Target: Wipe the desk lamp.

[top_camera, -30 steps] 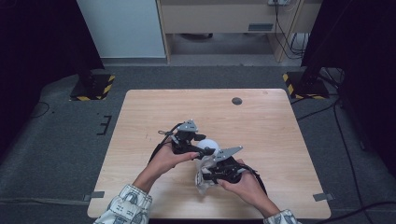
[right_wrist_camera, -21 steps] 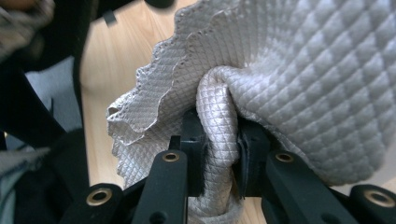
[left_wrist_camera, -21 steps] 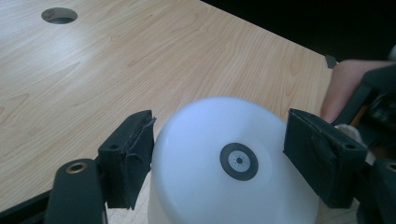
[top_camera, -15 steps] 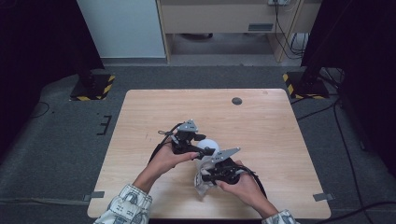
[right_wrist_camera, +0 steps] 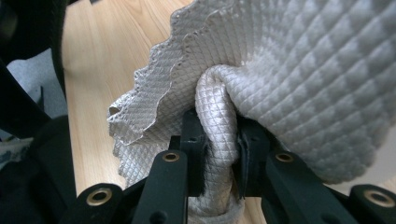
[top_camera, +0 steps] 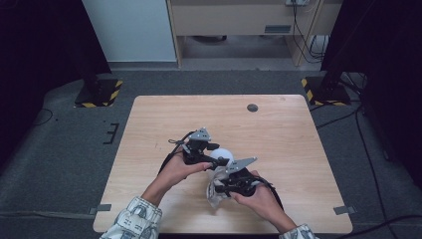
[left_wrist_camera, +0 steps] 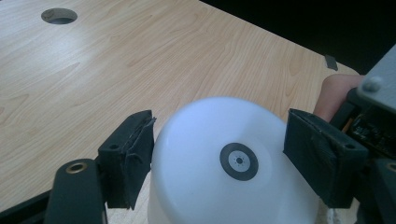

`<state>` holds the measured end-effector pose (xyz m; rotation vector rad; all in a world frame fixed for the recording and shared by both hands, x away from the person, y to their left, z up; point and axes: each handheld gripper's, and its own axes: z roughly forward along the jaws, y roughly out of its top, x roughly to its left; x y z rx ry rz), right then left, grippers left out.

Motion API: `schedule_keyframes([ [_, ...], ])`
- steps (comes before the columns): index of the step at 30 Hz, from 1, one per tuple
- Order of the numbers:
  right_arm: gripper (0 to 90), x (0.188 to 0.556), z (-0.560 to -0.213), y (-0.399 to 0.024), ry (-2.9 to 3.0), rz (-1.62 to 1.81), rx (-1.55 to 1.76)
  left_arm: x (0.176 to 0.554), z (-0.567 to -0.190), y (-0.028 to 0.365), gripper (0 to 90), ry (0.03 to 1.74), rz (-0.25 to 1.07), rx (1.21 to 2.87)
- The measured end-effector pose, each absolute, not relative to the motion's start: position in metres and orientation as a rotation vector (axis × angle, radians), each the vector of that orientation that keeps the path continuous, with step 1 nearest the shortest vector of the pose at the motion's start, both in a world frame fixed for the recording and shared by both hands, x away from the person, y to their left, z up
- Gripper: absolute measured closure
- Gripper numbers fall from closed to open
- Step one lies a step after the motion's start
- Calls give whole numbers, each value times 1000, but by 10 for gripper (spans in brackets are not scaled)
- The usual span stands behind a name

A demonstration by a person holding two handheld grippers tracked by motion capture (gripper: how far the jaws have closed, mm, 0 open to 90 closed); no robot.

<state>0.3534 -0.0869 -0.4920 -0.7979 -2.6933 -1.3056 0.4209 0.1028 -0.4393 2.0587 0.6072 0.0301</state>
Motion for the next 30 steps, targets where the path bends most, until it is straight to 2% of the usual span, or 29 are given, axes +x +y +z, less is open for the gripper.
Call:
schedule_keyframes([
  [5, 764, 353, -491, -91, -2706, -1296, -803, 421, -439, 103, 242, 606, 31, 2058],
  [12, 765, 351, -468, -119, -2676, -1405, -848, 421, -440, 103, 242, 609, 29, 2057],
  [30, 767, 368, -484, -140, -2717, -1295, -1003, 422, -440, 103, 242, 606, 28, 2058],
])
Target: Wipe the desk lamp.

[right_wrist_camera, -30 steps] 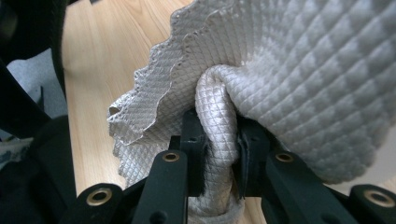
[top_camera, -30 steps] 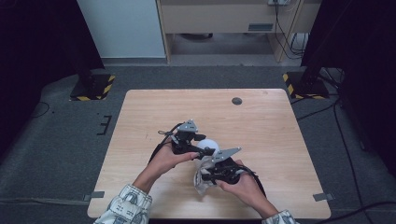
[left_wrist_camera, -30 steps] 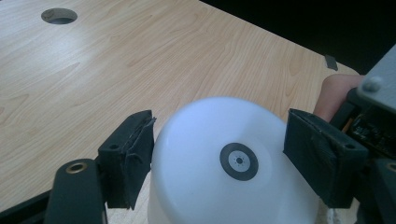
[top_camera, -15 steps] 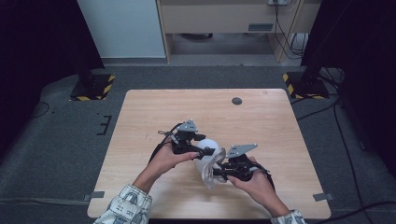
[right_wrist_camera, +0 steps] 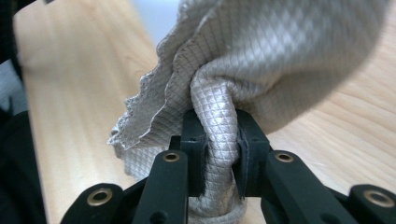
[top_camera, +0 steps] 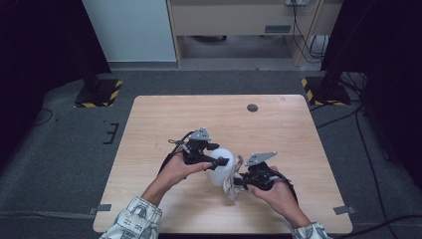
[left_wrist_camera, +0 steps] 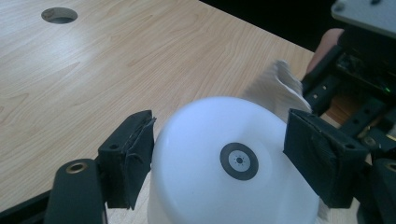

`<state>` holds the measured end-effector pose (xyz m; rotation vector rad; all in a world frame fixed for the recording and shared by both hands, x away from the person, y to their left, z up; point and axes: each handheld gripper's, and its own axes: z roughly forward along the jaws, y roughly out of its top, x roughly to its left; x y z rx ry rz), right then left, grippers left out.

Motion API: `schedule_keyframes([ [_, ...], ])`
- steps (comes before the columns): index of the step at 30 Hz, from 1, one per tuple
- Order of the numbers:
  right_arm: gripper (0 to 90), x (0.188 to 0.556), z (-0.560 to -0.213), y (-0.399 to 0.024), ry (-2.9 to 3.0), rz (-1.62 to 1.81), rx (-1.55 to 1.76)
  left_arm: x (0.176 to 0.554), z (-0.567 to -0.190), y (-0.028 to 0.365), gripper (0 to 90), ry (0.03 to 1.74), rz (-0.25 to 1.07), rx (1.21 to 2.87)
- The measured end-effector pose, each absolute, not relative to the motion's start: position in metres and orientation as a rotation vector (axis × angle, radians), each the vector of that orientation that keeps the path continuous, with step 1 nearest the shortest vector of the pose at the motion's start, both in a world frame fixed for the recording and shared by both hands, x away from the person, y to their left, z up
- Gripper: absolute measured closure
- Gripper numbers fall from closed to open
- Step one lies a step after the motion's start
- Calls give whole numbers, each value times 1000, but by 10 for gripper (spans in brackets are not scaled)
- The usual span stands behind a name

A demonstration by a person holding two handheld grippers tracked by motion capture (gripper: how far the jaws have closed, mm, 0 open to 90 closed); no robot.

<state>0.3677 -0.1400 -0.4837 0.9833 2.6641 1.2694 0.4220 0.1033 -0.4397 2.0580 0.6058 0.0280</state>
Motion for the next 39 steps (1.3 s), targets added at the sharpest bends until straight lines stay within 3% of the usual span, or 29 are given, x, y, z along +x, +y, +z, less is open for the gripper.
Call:
schedule_keyframes([
  [14, 768, 377, -496, -139, 2676, 1208, 1050, 422, -439, 103, 242, 611, 23, 2060],
  [20, 770, 369, -471, -148, 2590, 1430, 1031, 423, -440, 103, 242, 613, 19, 2057],
  [26, 769, 373, -470, -151, 2579, 1459, 1050, 423, -440, 103, 242, 617, 11, 2052],
  [34, 770, 371, -489, -137, 2656, 1225, 1003, 421, -440, 104, 242, 621, 20, 2053],
  [39, 770, 361, -485, -130, 2692, 1251, 942, 422, -440, 104, 242, 619, 17, 2052],
])
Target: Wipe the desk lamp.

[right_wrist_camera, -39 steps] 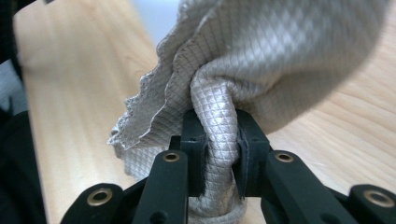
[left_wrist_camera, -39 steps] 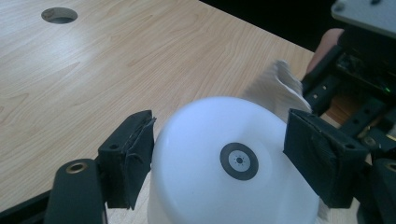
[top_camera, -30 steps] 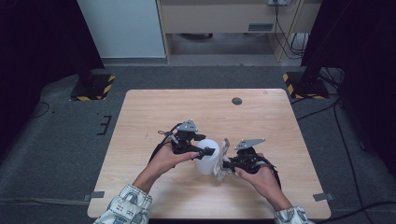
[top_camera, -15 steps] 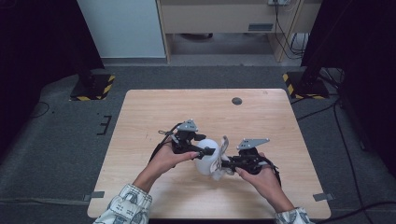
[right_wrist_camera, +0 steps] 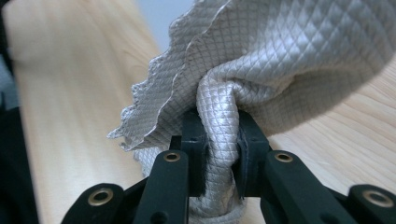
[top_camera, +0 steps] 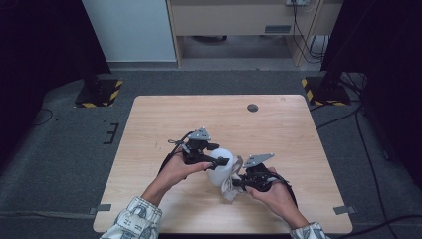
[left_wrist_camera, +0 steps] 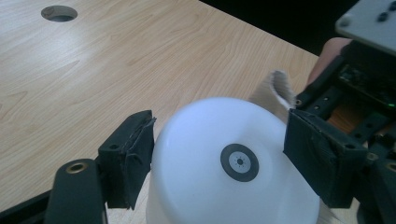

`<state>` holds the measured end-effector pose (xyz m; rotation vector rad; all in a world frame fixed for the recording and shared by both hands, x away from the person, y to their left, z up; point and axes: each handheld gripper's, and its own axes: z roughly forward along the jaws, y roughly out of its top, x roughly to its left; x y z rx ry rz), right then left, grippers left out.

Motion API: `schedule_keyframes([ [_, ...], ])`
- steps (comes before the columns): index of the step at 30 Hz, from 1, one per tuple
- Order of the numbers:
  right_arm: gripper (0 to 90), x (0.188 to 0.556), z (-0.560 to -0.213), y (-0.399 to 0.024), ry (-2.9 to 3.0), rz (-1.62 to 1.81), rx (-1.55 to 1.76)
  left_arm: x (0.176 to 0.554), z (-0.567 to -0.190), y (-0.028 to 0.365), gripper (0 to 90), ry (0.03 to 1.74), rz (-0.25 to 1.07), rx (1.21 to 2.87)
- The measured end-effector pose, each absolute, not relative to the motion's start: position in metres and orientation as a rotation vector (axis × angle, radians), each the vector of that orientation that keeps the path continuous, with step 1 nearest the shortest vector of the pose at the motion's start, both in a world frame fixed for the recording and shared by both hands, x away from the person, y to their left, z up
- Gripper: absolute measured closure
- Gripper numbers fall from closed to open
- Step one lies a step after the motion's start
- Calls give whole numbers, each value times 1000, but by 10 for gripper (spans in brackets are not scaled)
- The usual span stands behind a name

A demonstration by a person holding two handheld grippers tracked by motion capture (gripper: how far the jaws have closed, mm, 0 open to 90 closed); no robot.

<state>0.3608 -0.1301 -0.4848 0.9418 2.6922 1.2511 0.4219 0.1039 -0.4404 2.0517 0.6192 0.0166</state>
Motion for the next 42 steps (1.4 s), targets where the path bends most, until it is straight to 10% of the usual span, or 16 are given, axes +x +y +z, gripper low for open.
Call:
schedule_keyframes([
  [42, 770, 352, -499, -107, 2778, 1181, 846, 422, -441, 104, 242, 615, 17, 2051],
])
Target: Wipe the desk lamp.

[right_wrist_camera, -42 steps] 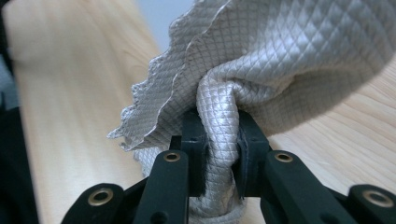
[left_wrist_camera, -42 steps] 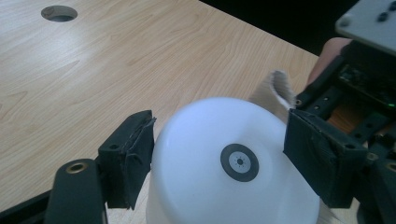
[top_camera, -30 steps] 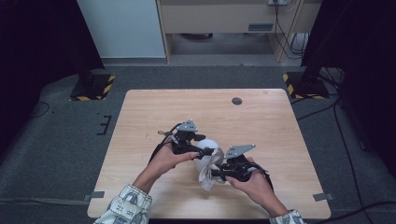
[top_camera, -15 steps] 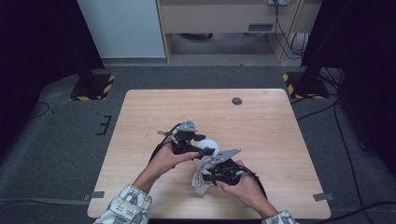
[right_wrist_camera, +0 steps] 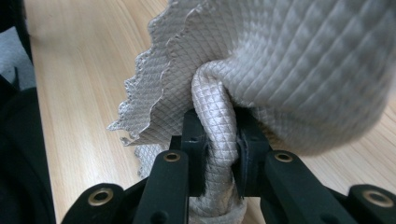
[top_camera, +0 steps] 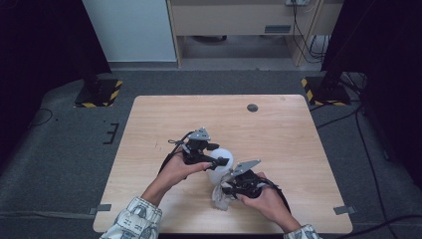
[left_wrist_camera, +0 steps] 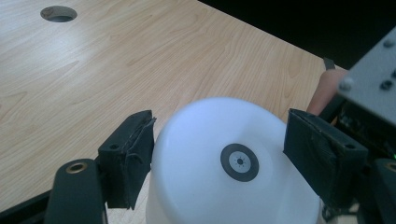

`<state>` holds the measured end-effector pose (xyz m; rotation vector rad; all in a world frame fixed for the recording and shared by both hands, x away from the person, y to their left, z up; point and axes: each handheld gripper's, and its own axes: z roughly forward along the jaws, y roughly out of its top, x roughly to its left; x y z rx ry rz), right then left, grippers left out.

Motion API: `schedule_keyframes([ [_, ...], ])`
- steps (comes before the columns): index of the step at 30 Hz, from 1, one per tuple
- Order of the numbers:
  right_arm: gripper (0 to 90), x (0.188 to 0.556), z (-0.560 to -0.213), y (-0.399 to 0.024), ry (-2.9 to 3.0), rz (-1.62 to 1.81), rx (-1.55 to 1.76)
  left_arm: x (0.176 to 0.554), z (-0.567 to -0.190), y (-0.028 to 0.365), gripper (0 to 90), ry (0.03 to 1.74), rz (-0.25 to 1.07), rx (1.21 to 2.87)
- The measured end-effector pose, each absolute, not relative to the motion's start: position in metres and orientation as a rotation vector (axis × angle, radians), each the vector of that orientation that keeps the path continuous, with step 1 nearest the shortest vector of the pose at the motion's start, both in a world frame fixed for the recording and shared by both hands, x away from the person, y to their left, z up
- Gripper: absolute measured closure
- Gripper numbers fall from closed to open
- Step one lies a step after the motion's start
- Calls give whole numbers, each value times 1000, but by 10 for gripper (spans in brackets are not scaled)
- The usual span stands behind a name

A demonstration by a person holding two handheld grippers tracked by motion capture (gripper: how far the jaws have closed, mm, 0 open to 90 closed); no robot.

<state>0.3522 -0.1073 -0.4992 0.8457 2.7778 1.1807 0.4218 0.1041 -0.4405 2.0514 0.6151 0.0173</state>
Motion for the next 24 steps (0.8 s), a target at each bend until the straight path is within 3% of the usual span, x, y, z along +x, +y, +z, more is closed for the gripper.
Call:
schedule_keyframes([
  [12, 771, 370, -474, -159, 2570, 1387, 1024, 422, -441, 104, 242, 616, 16, 2050],
  [24, 771, 378, -499, -140, 2676, 1186, 1038, 422, -441, 104, 242, 617, 14, 2049],
])
